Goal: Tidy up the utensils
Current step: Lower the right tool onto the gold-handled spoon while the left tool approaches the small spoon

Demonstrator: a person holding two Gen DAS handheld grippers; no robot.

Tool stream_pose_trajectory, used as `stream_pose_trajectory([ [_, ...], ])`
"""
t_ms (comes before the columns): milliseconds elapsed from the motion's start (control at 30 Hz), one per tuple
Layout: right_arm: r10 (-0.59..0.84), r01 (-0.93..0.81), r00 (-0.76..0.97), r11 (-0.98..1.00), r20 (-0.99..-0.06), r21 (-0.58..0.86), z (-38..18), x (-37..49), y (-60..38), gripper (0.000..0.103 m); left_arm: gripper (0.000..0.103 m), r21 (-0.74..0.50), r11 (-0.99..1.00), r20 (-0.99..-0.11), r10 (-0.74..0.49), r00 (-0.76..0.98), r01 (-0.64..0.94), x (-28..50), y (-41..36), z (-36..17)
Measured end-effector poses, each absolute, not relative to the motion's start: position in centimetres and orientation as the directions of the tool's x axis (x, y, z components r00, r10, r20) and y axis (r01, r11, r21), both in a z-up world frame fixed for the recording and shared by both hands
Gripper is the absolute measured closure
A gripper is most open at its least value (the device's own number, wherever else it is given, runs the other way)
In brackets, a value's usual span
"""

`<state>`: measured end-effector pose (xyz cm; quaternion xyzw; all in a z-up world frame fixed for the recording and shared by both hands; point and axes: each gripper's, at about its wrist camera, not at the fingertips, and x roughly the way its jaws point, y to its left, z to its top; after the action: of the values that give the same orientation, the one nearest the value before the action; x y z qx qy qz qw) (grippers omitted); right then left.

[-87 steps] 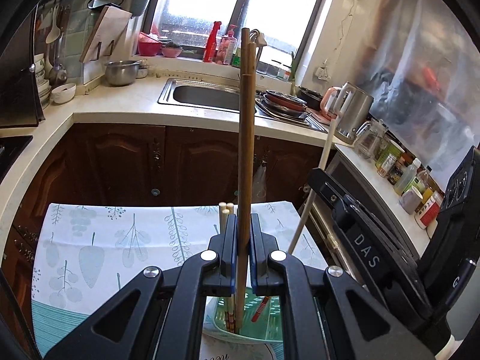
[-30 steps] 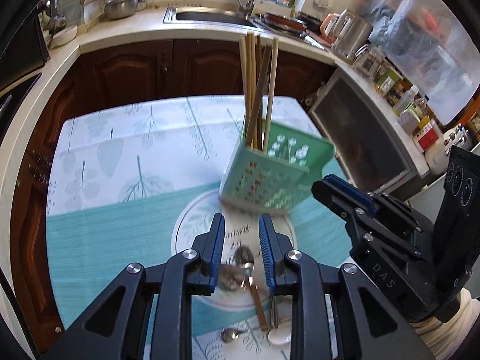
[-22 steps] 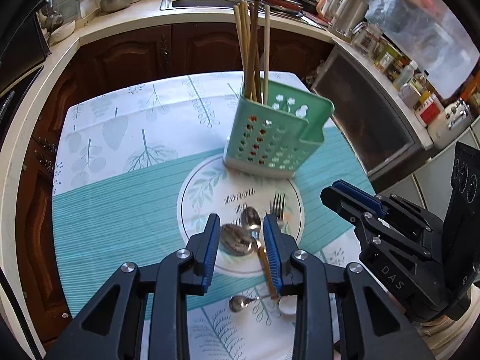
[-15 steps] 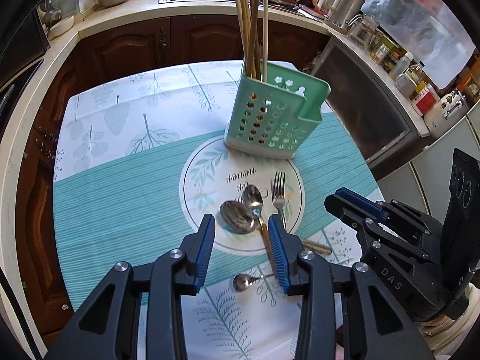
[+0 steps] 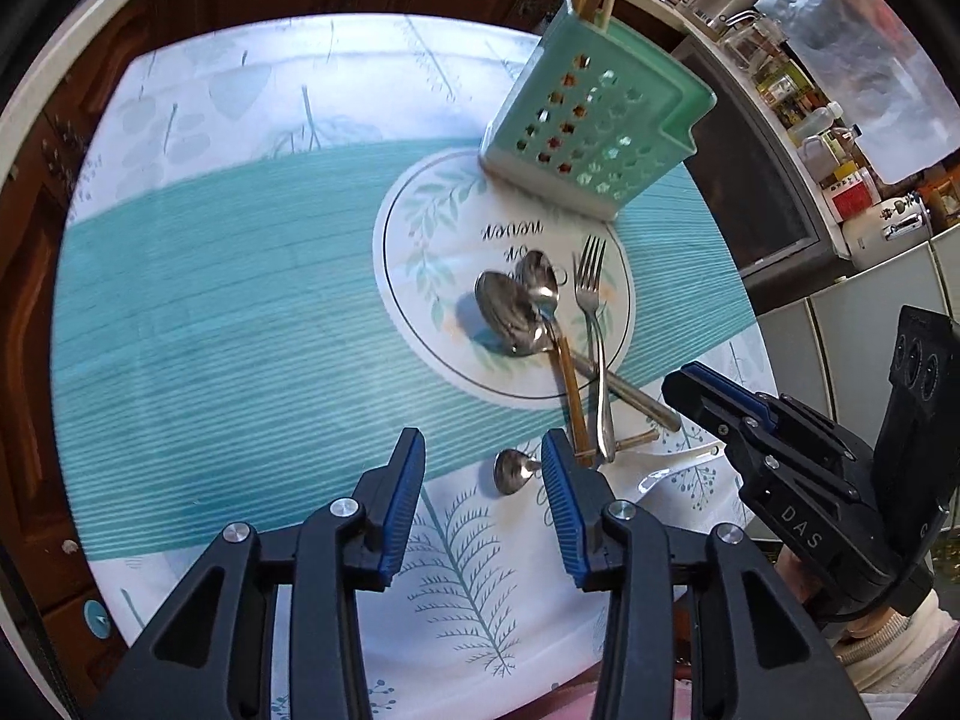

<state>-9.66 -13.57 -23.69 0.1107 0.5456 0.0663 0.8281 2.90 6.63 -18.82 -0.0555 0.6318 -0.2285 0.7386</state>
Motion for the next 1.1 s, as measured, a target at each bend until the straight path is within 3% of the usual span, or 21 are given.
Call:
stream_pose_trajectory([
  [467,0.289,0.009,0.261,0.954,-0.921,0.301,-29.7,-3.9,-12.3,0.087,0.065,-0.467,0.865,-0.877,-0.480,0.028,0.185,6.1,5.6,-23.3],
  [900,0.210,-0.067,0.209,0.978,-0.955,0.200,-32.8,-0.6,-11.0,0.088,0.065,-0.525,0.841,-0.847,-0.531,0.015,0.130,9.0,4.4,-25.4],
  [967,0.225,-0.086,0.208,0.974,-0.952,0.211,-32.9,-0.4,-10.9,0.095,0.065,-0.534,0.836,-0.842,-0.539,0.012,0.128,9.2,4.1,-25.7],
  [1100,0.251,-0.103,0.215,0.967,-0.944,0.233,-32.9,-0.4,-11.0,0.096,0.065,-0.543,0.831,-0.836,-0.548,0.011,0.122,9.5,3.9,-26.4],
])
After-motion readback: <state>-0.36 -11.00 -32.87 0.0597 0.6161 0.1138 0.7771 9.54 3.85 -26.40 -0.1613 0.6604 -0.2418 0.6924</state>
